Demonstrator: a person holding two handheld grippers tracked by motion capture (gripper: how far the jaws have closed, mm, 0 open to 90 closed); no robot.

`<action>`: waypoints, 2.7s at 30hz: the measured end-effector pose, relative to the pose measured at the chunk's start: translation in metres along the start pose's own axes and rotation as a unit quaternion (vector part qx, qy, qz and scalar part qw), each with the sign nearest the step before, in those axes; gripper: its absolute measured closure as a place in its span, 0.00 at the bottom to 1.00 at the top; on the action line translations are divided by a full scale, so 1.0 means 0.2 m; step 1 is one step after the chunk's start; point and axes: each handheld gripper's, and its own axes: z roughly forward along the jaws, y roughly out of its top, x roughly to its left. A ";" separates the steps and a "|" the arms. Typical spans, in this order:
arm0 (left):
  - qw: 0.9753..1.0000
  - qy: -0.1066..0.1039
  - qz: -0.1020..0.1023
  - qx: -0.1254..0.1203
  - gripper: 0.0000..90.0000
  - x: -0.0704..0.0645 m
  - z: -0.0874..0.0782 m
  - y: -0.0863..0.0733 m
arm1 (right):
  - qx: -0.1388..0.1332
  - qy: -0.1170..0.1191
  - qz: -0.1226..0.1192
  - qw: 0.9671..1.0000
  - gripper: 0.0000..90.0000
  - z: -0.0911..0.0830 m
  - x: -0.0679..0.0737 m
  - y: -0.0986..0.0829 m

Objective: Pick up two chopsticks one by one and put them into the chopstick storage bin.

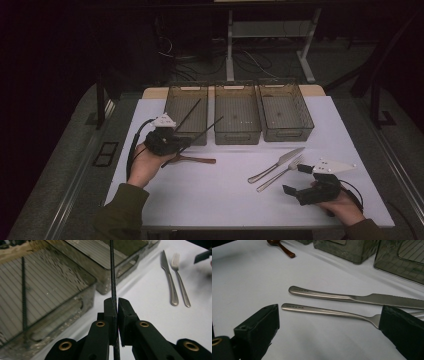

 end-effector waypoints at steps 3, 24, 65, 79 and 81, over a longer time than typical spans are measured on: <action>1.000 0.007 0.000 0.002 0.94 0.03 0.00 0.03 | 0.000 0.000 0.001 1.000 0.03 0.00 0.00 0.00; 0.997 0.062 -0.034 -0.017 0.94 0.28 0.05 0.22 | -0.002 0.001 0.002 1.000 0.03 -0.01 0.00 0.00; 0.983 0.156 -0.075 0.063 0.94 0.55 0.42 0.24 | -0.008 0.006 0.006 1.000 0.03 -0.02 0.00 0.00; 0.983 0.162 -0.068 0.057 0.82 0.53 0.41 0.25 | -0.008 0.006 0.006 1.000 0.03 -0.02 0.00 0.00; 0.984 0.159 -0.067 0.050 0.79 0.53 0.39 0.26 | -0.008 0.007 0.006 1.000 0.03 -0.02 0.00 0.00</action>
